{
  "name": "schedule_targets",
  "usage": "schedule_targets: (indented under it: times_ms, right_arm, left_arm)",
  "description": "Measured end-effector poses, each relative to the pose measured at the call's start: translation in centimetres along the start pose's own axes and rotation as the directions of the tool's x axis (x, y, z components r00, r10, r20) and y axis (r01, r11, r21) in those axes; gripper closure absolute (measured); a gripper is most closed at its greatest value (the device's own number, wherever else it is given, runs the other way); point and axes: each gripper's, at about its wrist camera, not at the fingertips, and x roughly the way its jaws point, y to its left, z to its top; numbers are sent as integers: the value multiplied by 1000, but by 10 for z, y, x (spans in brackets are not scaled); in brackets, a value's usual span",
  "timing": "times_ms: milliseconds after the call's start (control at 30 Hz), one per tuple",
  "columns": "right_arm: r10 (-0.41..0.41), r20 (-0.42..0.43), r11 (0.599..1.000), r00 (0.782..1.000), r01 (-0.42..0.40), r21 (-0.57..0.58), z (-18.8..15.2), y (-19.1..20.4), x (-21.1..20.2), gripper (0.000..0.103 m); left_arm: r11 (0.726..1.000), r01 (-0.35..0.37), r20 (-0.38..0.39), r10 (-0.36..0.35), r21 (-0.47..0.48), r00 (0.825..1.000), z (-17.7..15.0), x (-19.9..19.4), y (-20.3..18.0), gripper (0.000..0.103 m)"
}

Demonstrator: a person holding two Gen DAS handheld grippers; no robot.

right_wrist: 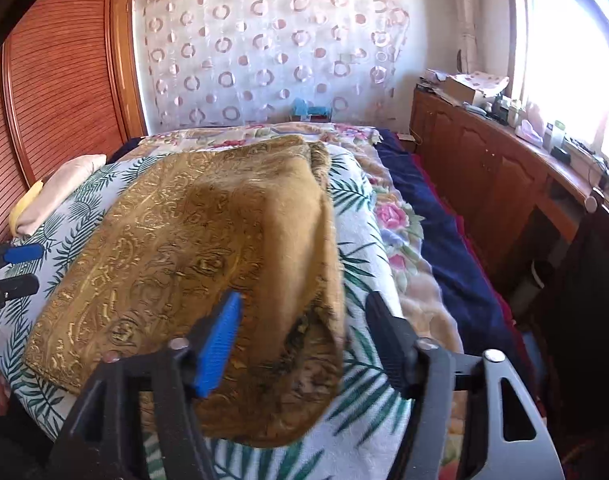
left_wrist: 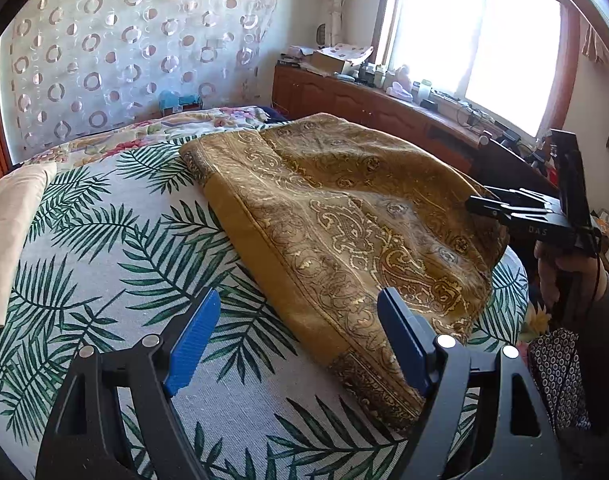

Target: Fold small clothes

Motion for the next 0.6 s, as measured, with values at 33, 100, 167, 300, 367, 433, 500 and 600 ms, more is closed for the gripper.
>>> schedule_targets:
  times_ms: [33,100,167,300,367,433,500,600]
  right_arm:
    - [-6,-7,1000,1000,6,4,-2,-1,2,29]
    - [8,-32,1000,999,-7,23,-1,-8,11,29]
    - [58,-71,997,996,-53,64,-2,-14,21,29]
    - [123,-109,988,986,-111,105,-4,-17,33,29]
    - [123,-104,989,987,-113,92,-5,-16,32,29]
    - [129,-108,989,986,-121,81,-4,-14,33,29]
    - [142,-114,989,983,-136,61,-4,-9,34,38]
    - [151,-126,989,981,-150,15,-1,-3,39,57]
  left_arm:
    - [1000,5,-6,-5,3,1000,-1,1,-2,22]
    - [1000,18,-18,-18,8,1000,-4,2,-4,22]
    - [999,42,-38,-42,-1,998,-6,6,-5,30]
    - [997,67,-81,-69,-25,994,-13,14,-6,53]
    - [997,76,-97,-79,-34,992,-17,17,-7,54]
    - [996,80,-99,-83,-31,992,-19,16,-10,54]
    - [996,91,-106,-93,-25,990,-18,17,-12,60]
    - [993,112,-107,-116,-38,988,-18,19,-16,69]
